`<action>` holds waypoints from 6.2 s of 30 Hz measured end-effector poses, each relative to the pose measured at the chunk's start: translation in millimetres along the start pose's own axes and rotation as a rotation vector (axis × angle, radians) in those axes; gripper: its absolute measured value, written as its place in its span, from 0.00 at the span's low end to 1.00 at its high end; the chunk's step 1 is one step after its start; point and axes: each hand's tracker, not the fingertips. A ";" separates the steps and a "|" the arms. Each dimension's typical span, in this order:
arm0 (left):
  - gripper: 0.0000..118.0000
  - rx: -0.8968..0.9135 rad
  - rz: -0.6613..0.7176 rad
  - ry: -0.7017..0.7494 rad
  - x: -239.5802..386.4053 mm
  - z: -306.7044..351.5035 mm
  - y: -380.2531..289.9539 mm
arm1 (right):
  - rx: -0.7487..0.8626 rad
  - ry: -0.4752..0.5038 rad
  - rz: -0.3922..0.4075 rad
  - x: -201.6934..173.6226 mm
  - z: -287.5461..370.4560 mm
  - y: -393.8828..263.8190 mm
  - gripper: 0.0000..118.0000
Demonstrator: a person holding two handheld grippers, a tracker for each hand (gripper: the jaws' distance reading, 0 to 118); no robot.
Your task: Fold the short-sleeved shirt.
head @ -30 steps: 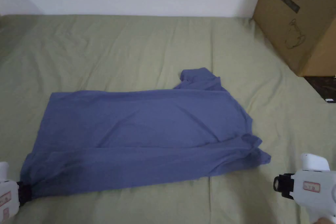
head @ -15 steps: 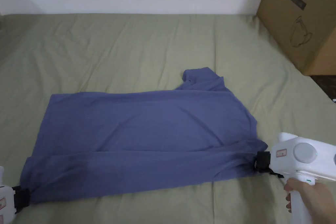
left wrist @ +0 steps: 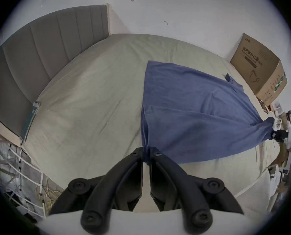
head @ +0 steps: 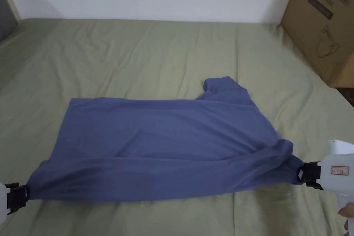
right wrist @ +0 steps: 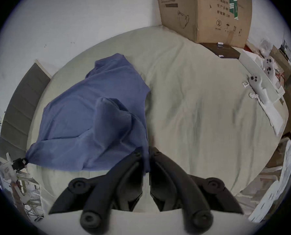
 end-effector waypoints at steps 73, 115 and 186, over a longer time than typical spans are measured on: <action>0.00 0.007 -0.004 -0.115 47.3 -17.4 26.0 | 0.056 0.071 0.032 -24.5 -4.1 24.0 0.00; 0.95 -0.093 -0.028 0.001 28.1 -224.1 216.7 | -0.059 -0.005 0.183 -64.3 -158.2 161.5 0.00; 0.55 0.007 0.631 -0.338 -105.7 14.7 -53.1 | 0.050 0.171 0.395 -164.1 9.6 -57.5 0.01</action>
